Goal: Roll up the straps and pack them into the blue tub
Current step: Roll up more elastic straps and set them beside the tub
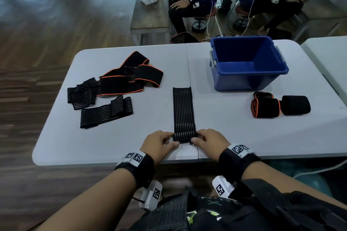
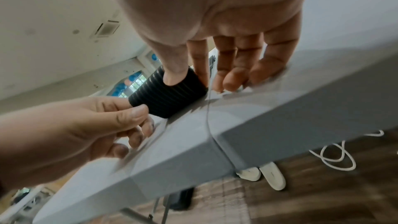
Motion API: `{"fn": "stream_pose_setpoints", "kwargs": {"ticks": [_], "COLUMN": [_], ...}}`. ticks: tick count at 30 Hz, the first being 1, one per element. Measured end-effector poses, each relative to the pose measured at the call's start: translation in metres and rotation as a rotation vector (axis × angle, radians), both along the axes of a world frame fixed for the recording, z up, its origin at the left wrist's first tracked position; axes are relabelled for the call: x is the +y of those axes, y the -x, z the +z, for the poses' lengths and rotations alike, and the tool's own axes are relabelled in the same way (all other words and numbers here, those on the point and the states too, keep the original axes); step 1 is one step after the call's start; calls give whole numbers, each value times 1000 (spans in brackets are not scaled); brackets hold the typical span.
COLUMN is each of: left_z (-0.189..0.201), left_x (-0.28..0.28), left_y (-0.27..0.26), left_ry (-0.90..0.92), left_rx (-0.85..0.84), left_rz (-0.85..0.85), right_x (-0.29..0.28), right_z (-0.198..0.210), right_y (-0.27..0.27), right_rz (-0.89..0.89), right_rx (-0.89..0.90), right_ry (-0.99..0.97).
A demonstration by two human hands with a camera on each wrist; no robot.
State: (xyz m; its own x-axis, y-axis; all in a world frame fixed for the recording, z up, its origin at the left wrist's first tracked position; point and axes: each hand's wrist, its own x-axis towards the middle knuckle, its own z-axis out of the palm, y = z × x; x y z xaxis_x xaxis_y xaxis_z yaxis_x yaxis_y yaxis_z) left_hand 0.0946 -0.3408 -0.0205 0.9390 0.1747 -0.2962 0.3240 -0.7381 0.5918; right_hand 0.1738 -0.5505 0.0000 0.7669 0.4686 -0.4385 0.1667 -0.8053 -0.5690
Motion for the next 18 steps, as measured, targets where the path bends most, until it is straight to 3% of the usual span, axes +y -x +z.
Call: {"fn": "stream_pose_setpoints", "kwargs": {"ticks": [10, 13, 18], "left_z": [2, 4, 4], "left_x": [-9, -9, -12], "left_y": [-5, -4, 0], "left_ry": [-27, -8, -53], "left_rx": [63, -7, -131], "left_rz": [66, 131, -2], "right_x": [13, 16, 13], "right_z": [6, 6, 6], "right_y": [-12, -12, -4], "right_rz": [-82, -25, -30], "right_rx": [74, 43, -61], "right_ry": [145, 208, 95]}}
